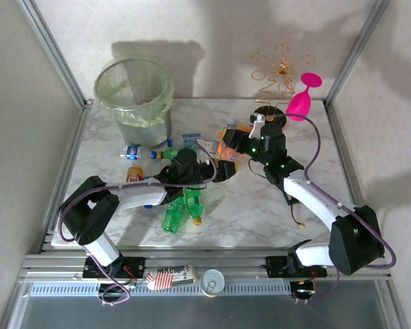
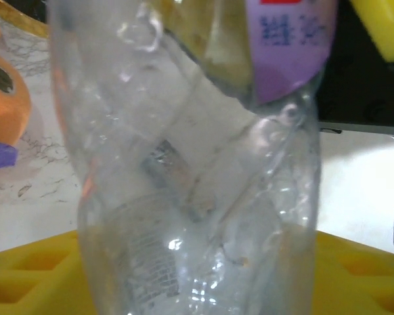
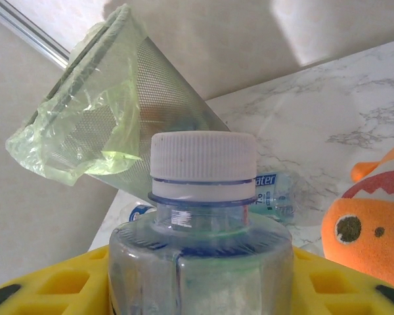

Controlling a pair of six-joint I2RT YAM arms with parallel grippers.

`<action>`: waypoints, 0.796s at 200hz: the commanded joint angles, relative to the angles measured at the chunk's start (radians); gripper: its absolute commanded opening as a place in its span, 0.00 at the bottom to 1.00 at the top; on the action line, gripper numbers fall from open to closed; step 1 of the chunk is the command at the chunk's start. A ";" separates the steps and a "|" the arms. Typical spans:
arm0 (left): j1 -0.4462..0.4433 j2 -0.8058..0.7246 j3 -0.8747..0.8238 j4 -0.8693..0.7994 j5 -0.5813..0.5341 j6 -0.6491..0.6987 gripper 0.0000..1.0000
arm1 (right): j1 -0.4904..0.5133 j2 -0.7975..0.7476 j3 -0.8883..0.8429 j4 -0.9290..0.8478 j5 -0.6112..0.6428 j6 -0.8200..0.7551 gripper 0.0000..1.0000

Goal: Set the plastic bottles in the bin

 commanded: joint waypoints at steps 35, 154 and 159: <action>0.003 0.000 0.018 0.012 -0.046 0.000 0.52 | -0.002 -0.045 0.000 0.017 0.024 0.015 0.76; 0.113 -0.126 0.162 -0.318 -0.263 0.232 0.49 | -0.028 -0.175 -0.171 -0.078 0.186 0.004 0.98; 0.124 -0.130 0.184 -0.341 -0.270 0.247 0.49 | -0.028 -0.172 -0.182 -0.071 0.177 0.011 0.99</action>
